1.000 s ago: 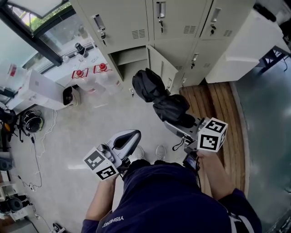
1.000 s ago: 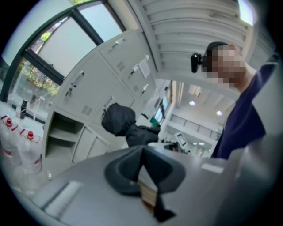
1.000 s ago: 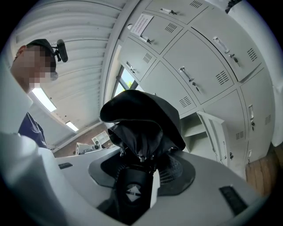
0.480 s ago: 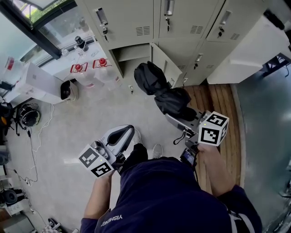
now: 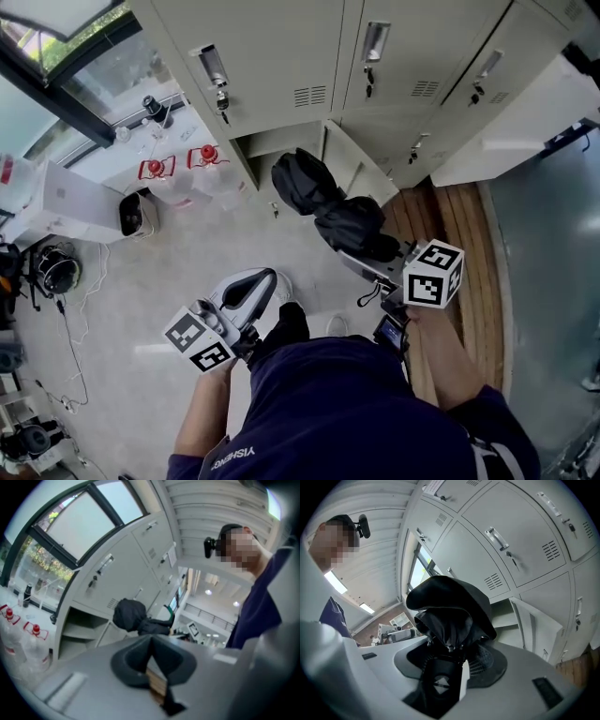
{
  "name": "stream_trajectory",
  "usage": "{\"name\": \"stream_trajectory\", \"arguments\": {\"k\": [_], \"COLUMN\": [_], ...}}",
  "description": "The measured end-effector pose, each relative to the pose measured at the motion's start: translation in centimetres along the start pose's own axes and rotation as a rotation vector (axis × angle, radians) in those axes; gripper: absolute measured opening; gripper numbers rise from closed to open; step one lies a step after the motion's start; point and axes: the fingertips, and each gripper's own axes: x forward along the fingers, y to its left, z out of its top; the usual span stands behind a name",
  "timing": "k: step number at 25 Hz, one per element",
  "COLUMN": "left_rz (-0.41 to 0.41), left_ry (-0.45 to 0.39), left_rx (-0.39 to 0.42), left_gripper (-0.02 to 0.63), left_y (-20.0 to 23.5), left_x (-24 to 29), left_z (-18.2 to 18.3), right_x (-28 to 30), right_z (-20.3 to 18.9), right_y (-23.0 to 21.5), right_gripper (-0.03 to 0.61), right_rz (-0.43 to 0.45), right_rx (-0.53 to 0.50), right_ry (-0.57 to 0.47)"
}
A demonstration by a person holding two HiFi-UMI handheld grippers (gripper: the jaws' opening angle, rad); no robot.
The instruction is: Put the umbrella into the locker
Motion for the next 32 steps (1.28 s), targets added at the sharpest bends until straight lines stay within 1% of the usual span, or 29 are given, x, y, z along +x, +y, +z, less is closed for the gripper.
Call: {"name": "stream_trajectory", "arguments": {"k": [5,10,14,19,21,25,29,32], "left_rz": [-0.025,-0.050,-0.067,-0.078,-0.076,-0.066,-0.034,-0.018], "left_ry": [0.031,0.056,0.077,0.111,0.117,0.126,0.127,0.123], "left_rx": [-0.016,-0.055,-0.079,-0.106,-0.112,-0.125,-0.111,-0.090], "left_gripper": [0.002,0.003,0.003,0.003,0.002,0.002,0.002,0.002], "left_y": [7.0,12.8,16.0,19.1,20.5,22.4,24.1,25.5], "left_x": [0.6,1.0,1.3,1.4,1.5,1.7,2.7,3.9], "left_z": [2.9,4.3,4.8,5.0,4.9,4.0,2.3,1.0], "right_x": [5.7,10.6,13.2,16.5,18.2,20.9,22.9,24.4], "right_z": [0.8,-0.3,-1.1,-1.0,-0.8,-0.2,0.2,0.5], "right_y": [-4.3,-8.4,-11.2,-14.7,-16.3,-18.7,-21.0,-22.6], "right_gripper": [0.198,0.198,0.198,0.198,0.198,0.198,0.198,0.198], "right_rz": [-0.067,-0.139,-0.189,-0.264,-0.292,-0.339,-0.363,-0.364], "right_rx": [0.043,0.091,0.124,0.157,0.146,0.083,0.007,-0.032], "right_ry": [0.046,0.108,0.145,0.157,0.160,0.160,0.145,0.125]}}
